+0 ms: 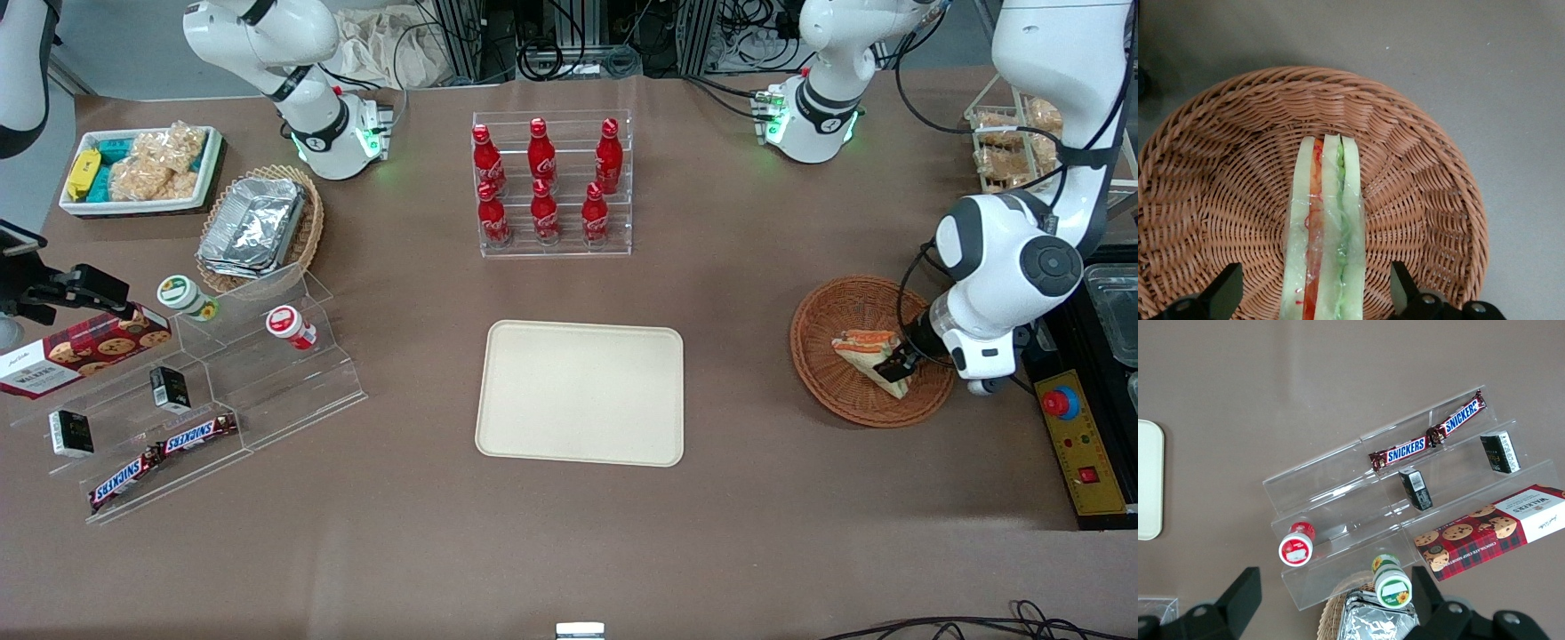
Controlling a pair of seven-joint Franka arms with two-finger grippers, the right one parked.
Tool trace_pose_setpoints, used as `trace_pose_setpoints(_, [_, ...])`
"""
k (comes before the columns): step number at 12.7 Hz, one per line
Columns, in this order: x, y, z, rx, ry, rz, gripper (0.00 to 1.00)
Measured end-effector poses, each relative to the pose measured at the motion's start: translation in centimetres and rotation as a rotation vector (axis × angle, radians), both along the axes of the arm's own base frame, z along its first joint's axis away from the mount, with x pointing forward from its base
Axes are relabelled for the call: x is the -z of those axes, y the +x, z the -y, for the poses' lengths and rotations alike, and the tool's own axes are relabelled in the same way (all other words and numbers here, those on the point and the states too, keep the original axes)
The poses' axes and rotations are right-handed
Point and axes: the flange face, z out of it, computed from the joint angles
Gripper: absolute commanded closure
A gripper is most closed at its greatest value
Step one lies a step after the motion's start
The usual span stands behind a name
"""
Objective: Place sandwich from basket to tray
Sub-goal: 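Lower the open left gripper around the wrapped sandwich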
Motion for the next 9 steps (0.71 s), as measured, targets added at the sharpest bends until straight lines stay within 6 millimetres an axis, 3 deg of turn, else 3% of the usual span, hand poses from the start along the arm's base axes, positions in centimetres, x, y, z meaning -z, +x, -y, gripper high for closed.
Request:
trace_pose_setpoints(5, [1.2,-0.2,0.0,-0.044,-0.006,-0.022,0.03])
trace_pose_setpoints(6, [1.5,-0.2,0.1,-0.053,-0.007,-0.027,0.19])
trace_pose_setpoints(8, [1.9,-0.3,0.2,-0.059,-0.009,-0.035,0.76])
trace_pose_setpoints(9, [2.0,-0.3,0.2,-0.06,-0.01,-0.036,0.91])
